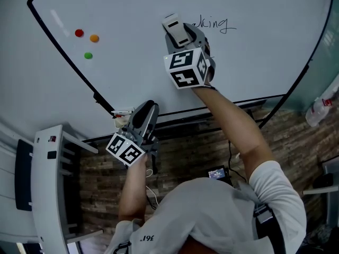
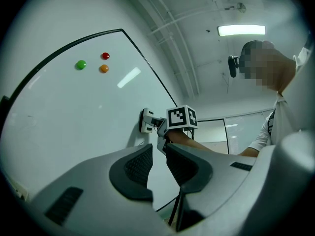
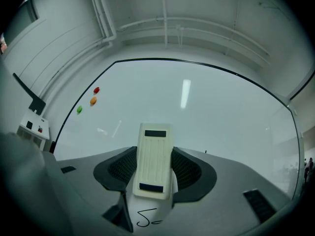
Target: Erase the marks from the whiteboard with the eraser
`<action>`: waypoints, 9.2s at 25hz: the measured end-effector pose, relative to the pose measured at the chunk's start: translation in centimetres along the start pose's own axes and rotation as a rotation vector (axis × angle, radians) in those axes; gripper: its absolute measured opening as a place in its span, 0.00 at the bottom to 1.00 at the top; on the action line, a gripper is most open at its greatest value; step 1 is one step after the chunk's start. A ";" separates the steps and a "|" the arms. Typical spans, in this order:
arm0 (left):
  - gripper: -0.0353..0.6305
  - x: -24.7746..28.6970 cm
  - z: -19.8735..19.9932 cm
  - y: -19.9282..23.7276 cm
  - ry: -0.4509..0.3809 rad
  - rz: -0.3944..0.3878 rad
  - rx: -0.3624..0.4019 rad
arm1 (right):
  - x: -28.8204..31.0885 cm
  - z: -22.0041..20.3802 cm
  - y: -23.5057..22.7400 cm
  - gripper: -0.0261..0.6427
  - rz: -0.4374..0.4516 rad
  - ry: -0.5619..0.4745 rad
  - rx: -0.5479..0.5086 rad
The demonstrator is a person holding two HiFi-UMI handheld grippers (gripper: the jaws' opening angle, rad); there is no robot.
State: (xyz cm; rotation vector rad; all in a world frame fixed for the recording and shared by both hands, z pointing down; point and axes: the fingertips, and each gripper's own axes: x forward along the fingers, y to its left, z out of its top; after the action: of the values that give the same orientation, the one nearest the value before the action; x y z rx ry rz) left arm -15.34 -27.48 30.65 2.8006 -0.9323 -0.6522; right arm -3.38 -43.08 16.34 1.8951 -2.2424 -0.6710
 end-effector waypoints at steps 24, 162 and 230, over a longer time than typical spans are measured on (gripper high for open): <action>0.17 3.9 -2.2 -2.3 0.030 -0.074 -0.027 | -1.8 -3.0 -8.0 0.40 -0.082 0.054 0.015; 0.07 -4.0 -3.0 4.4 0.079 0.104 -0.045 | -1.2 -10.7 7.9 0.40 0.140 0.200 0.130; 0.07 3.8 -8.1 -0.4 0.140 0.007 -0.090 | -5.3 -17.6 -6.4 0.40 0.006 0.273 0.110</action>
State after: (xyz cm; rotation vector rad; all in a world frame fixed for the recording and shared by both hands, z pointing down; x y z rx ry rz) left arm -8.87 -29.63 36.45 2.7218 -0.8641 -0.4771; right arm 10.13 -43.10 30.42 1.8946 -2.1495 -0.2715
